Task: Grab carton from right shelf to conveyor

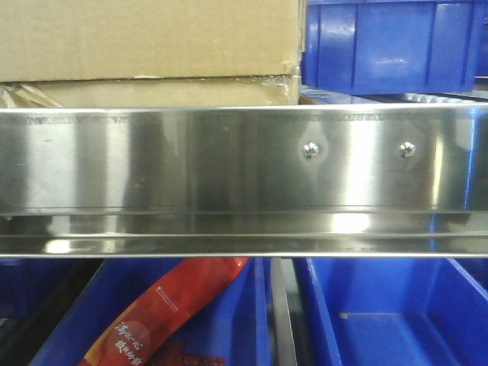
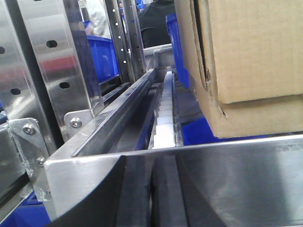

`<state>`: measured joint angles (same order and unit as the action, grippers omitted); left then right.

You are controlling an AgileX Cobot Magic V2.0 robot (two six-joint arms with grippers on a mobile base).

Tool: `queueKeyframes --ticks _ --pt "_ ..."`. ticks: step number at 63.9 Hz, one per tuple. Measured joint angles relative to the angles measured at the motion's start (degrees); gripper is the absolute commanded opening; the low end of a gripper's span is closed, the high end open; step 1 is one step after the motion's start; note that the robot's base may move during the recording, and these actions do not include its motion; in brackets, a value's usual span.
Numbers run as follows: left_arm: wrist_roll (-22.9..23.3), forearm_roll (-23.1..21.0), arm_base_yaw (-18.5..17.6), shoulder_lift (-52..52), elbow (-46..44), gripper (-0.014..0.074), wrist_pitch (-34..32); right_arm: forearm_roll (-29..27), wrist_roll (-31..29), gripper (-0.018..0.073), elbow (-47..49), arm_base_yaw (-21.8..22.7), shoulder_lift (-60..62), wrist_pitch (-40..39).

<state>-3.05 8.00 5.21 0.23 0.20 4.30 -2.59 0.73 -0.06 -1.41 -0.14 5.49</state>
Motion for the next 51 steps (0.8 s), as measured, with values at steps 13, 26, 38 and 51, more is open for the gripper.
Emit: queueKeyframes --ticks 13,26,38,51 --pt "0.0 0.0 0.0 0.0 0.0 0.0002 0.0 1.1 0.0 -0.0069 0.0 0.0 0.0 0.0" --pt "0.0 0.0 0.0 0.0 0.0 0.0002 0.0 1.1 0.0 -0.0069 0.0 0.0 0.0 -0.5" --pt "0.0 -0.8 0.0 0.0 0.0 0.0002 -0.9 1.1 0.0 -0.0069 0.0 0.0 0.0 -2.5" --pt "0.0 -4.5 0.0 0.0 0.0 0.0002 -10.9 1.1 0.0 -0.0069 1.6 0.0 0.0 -4.7"
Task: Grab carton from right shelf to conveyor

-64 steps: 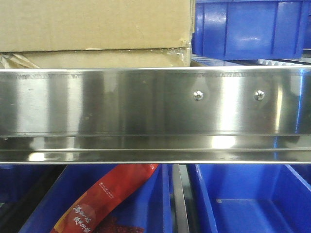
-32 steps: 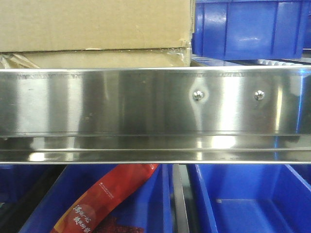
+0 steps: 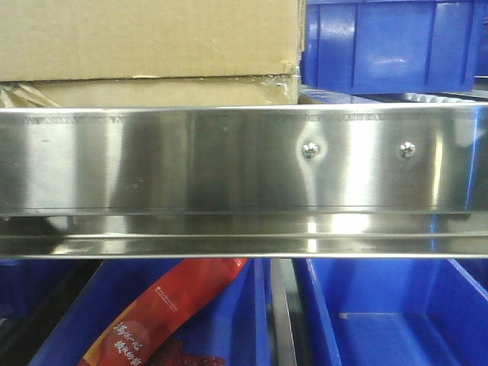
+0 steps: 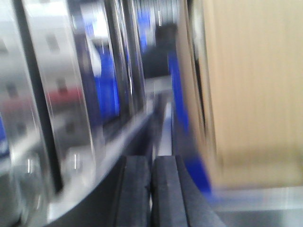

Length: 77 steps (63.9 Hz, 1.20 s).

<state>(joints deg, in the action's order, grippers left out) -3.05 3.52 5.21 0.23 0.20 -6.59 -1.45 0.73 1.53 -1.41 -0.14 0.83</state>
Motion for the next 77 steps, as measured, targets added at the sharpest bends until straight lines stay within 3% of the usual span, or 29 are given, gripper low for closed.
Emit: queueKeyframes --ticks 6,13,18,23,35,43,53,65,77 --pt "0.0 -3.2 0.0 0.0 -1.9 0.0002 -0.1 0.0 0.0 -0.0069 5.2 0.0 0.0 2.5" --pt "0.0 -4.5 0.0 0.0 -9.3 0.0005 4.6 0.0 0.0 -0.0064 13.5 0.0 -0.2 7.7" --pt "0.0 -4.8 0.0 1.9 -16.8 0.0035 9.6 0.0 0.0 0.0001 19.8 0.0 -2.3 11.0" --pt "0.0 -4.8 0.0 5.2 -23.7 0.0103 14.1 -0.7 0.0 0.0158 24.9 0.0 -5.4 12.9" --pt "0.0 -4.8 0.0 15.9 -35.2 0.043 18.3 -4.5 0.0 0.0576 34.9 0.0 -13.5 17.2" --pt "0.0 -4.8 -1.3 21.4 -39.7 0.0556 20.1 -5.0 0.0 0.0557 37.3 0.0 -18.0 18.2" --pt "0.0 -4.9 -6.5 28.9 -48.9 0.0538 29.7 -5.4 0.0 0.0548 41.2 -3.0 -22.7 20.4" --pt "0.0 -4.9 -11.4 40.9 -63.6 0.0518 41.4 -6.3 0.0 0.0548 51.1 -13.4 -31.9 24.5" --pt "0.0 -4.9 -11.8 53.3 -77.9 0.0518 54.3 -6.9 -0.1 0.0548 61.8 -26.4 -45.0 27.1"
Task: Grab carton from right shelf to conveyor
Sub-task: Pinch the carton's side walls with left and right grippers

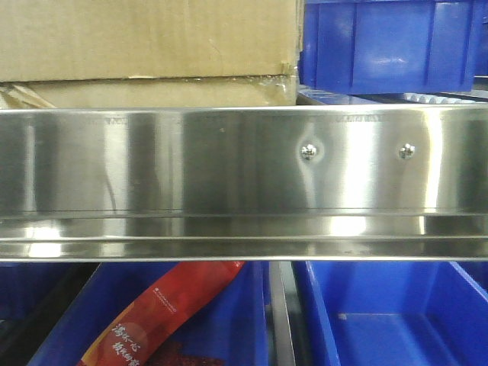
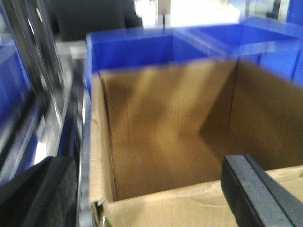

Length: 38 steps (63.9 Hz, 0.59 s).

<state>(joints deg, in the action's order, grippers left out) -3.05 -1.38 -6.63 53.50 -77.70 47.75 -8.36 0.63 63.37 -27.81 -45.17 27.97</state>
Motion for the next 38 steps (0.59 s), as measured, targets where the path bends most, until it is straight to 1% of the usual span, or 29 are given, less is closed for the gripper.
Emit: queueKeyframes --ticks 4,6,11,15,21,23,26,31,38 --pt "0.1 0.0 0.0 4.5 -4.7 0.0518 4.3 0.0 0.0 0.0548 6.0 -3.6 -6.2 3.0" --pt "0.3 0.4 0.0 6.7 -7.0 0.0518 6.4 0.0 0.0 0.0548 9.2 -4.7 -9.2 5.1" --pt "1.1 1.4 -0.1 11.5 -12.1 0.0518 10.5 0.0 -0.1 0.0548 17.8 -6.0 -16.4 11.9" --pt "2.0 3.7 -0.2 15.0 -16.1 0.0518 13.4 1.1 0.5 0.0548 25.7 -6.3 -23.0 18.9" --pt "4.1 7.7 -0.2 19.2 -21.0 0.0518 16.5 5.0 3.8 0.0548 36.5 -6.5 -31.5 28.4" --pt "4.5 9.1 -0.2 20.8 -22.9 0.0518 17.5 7.3 5.7 0.0548 42.4 -6.5 -34.8 33.3" --pt "4.9 10.1 -0.2 22.6 -25.0 0.0518 18.4 9.9 7.5 0.0548 48.0 -6.5 -39.1 38.0" --pt "5.1 10.1 0.7 25.6 -28.2 0.0518 20.0 11.9 9.0 0.0548 56.3 -6.5 -45.0 41.0" --pt "4.9 6.0 3.6 29.3 -31.2 0.0518 21.5 12.3 10.4 0.0548 64.5 -6.5 -51.4 41.9"
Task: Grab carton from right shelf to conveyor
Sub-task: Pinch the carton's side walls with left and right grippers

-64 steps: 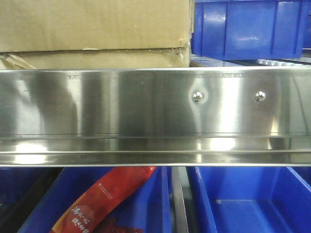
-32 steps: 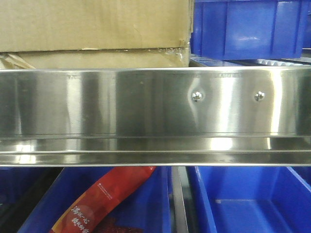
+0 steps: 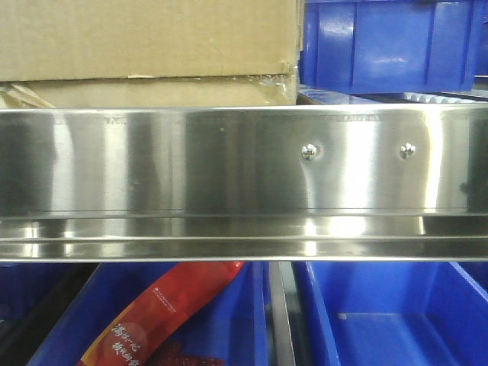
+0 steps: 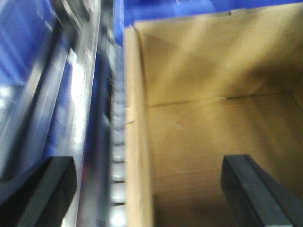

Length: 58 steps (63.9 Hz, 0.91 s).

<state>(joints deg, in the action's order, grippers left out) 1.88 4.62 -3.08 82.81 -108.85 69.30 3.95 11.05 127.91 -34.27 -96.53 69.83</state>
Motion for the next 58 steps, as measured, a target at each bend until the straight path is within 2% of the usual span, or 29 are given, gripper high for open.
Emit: queueKeyframes --ticks 5,14,41,49,54,58 --pt "-1.3 -2.7 2.1 2.2 -0.5 0.0518 0.3 0.1 0.9 0.0548 3.4 0.0 -3.3 0.3" --pt "-2.7 -4.6 5.4 5.9 -0.6 0.0518 0.6 1.1 1.7 0.0548 5.6 0.0 -8.1 0.5" --pt "-3.4 -6.8 6.0 13.6 -0.6 0.0518 -2.5 2.5 2.9 0.0533 5.7 1.8 -15.4 0.8" --pt "-3.4 -7.2 6.0 15.0 -0.6 0.0518 -2.7 2.5 3.0 0.0388 5.7 2.0 -16.6 0.8" --pt "-3.4 -7.4 6.0 15.3 -0.6 0.0503 -2.7 2.3 3.0 0.0203 5.7 2.0 -17.3 0.8" --pt "-3.4 -7.4 6.0 15.4 -0.6 0.0443 -2.9 2.0 3.0 0.0031 5.7 2.0 -17.5 0.8"
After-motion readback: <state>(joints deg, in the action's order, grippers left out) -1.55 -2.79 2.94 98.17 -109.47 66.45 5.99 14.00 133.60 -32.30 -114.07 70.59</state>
